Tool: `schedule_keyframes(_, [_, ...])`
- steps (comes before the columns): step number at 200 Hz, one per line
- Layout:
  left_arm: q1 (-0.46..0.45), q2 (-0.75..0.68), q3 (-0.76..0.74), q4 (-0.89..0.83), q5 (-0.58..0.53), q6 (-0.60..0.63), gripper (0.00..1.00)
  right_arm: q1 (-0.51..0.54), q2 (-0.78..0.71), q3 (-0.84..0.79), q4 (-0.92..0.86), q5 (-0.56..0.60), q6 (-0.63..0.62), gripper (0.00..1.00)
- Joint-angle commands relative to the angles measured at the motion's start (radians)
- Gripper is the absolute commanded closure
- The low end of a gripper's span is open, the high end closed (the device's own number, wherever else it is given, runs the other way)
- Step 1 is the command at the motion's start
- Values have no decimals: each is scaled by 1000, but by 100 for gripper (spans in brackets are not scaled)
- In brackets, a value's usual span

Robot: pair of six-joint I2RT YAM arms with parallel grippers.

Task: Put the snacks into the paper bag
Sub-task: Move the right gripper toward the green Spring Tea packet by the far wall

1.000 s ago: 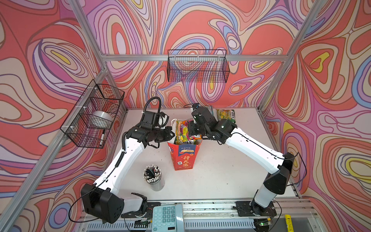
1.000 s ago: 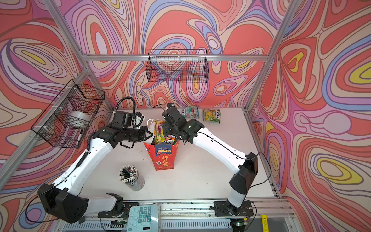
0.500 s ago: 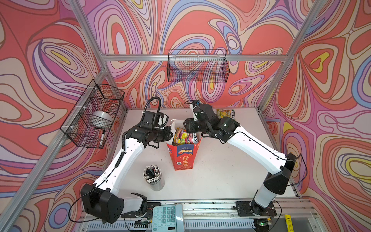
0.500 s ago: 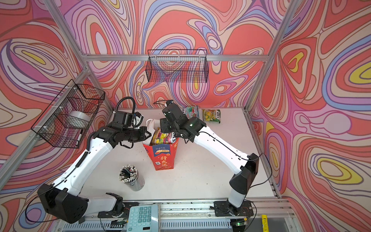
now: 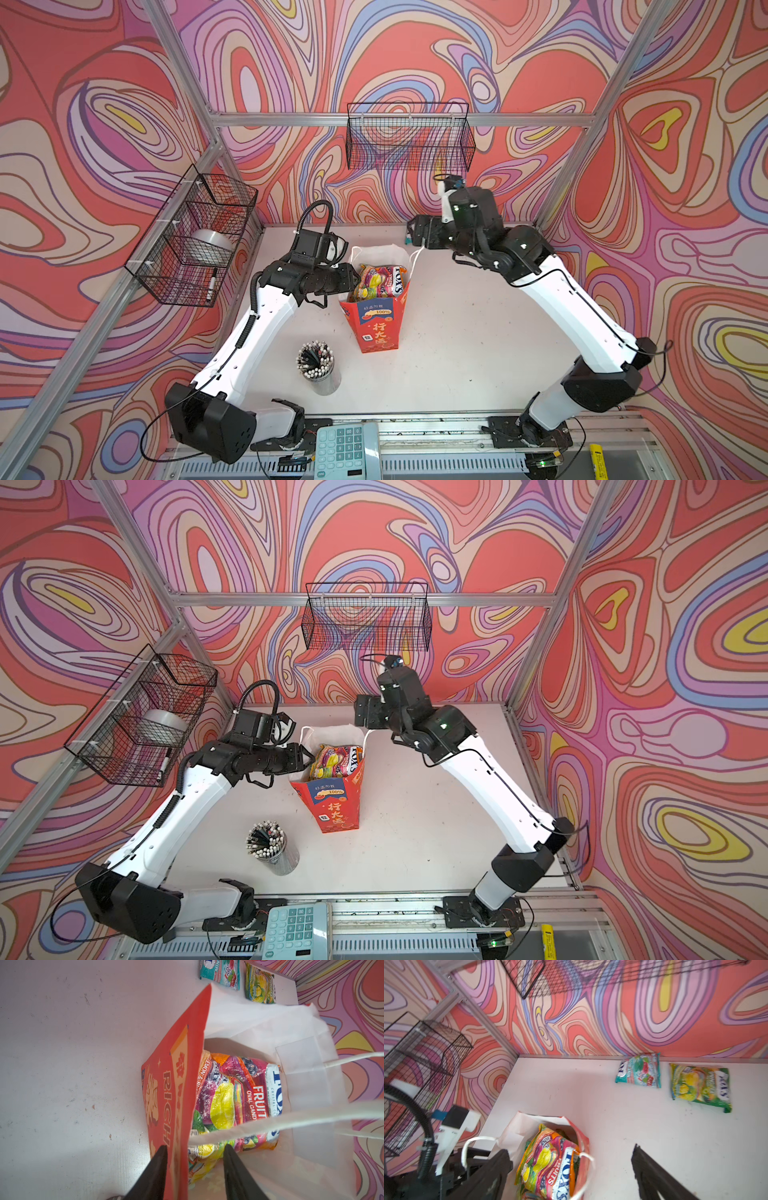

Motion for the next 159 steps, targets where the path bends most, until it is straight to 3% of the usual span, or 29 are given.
schedule_keyframes(1, [-4, -79, 26, -1, -49, 36, 42, -50, -68, -62, 17, -20, 25, 2])
schedule_keyframes(34, [-4, -138, 28, -30, -182, 58, 34, -131, -110, -125, 28, -20, 50, 2])
schedule_keyframes(72, [-5, -152, 25, -101, -273, 64, 37, -229, -125, -224, 70, -42, 90, 1])
schedule_keyframes(94, [-5, -178, -26, -87, -256, 86, 38, -288, -127, -302, 117, -80, 115, 2])
schedule_keyframes(111, [-5, -188, -46, -72, -231, 92, 42, -330, -127, -370, 167, -107, 137, 2])
schedule_keyframes(159, [-7, -138, -45, -73, -172, 78, 67, -491, -20, -507, 283, -200, 180, 2])
